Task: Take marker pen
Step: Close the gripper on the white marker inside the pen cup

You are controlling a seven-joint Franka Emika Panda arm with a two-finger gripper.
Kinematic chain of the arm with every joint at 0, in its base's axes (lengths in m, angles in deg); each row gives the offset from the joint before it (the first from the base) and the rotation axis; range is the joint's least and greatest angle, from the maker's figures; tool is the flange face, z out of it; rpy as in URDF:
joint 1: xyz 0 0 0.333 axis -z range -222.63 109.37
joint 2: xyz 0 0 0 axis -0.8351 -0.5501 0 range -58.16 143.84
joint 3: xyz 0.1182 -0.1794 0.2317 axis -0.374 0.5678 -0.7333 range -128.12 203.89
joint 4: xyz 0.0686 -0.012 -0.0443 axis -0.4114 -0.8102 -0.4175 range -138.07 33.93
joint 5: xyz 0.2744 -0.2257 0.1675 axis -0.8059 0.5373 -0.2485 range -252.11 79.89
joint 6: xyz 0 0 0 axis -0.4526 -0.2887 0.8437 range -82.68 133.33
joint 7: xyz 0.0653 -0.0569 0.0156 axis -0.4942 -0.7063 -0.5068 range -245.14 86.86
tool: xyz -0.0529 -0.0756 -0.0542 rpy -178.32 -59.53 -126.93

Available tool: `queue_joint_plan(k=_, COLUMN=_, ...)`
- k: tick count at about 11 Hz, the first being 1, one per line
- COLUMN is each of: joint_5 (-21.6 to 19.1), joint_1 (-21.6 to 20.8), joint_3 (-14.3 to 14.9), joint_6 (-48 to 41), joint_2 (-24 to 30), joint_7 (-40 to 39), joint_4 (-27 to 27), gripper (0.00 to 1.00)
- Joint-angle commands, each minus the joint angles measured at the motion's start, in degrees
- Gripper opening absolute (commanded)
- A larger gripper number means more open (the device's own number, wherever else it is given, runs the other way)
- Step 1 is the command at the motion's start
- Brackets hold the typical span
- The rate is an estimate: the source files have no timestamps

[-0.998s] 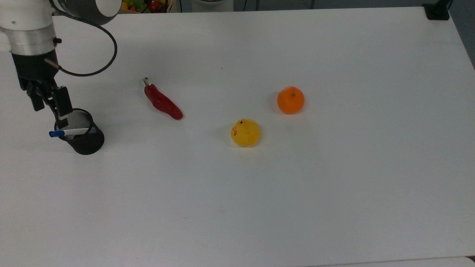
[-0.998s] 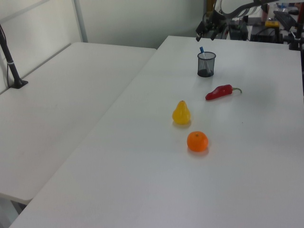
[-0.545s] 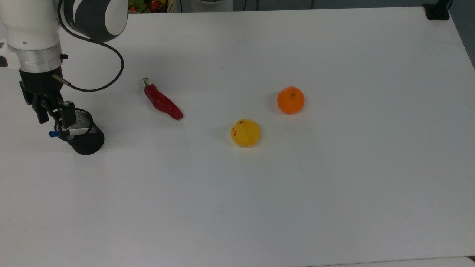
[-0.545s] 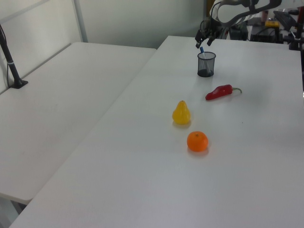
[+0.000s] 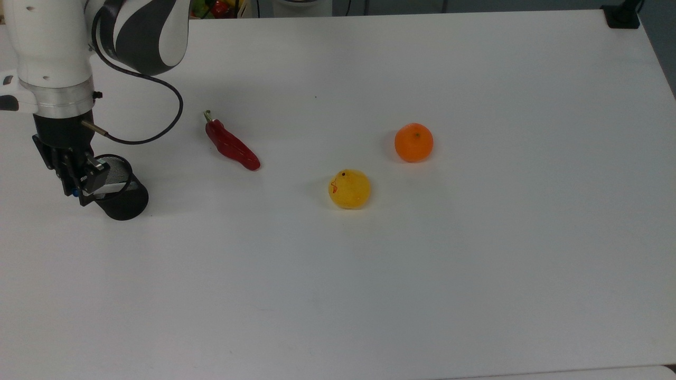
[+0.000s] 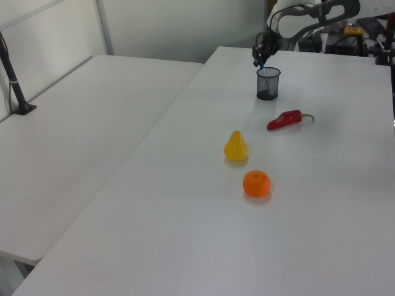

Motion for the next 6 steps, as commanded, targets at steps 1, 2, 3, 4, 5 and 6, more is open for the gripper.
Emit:
queue_joint_plan(k=1, joint_5=0.9, joint_1=0.0, joint_3=0.7, joint_6=0.8, joint_2=0.2, joint_7=1.0, joint_4=1.2, gripper=0.03)
queue_joint_plan(k=2, joint_5=0.7, joint_1=0.1, joint_3=0.7, joint_6=0.3, joint_2=0.2, joint_7=1.0, joint_4=2.0, gripper=0.0)
queue_joint_plan(k=3, joint_5=0.4, joint_1=0.2, joint_3=0.8, joint_6=0.1, joint_2=0.9, joint_7=0.9, joint_4=2.2, gripper=0.0)
queue_joint_plan(k=4, joint_5=0.2, joint_1=0.6, joint_3=0.8, joint_6=0.0, joint_2=1.7, joint_7=0.8, joint_4=2.2, gripper=0.0)
queue_joint_plan(k=5, joint_5=-0.2, joint_1=1.1, joint_3=0.8, joint_6=-0.1, joint_2=3.0, joint_7=0.8, joint_4=2.2, gripper=0.0)
queue_joint_plan(k=6, joint_5=-0.6, joint_1=1.7, joint_3=0.9, joint_6=-1.1, joint_2=4.4, joint_7=0.8, joint_4=2.2, gripper=0.0)
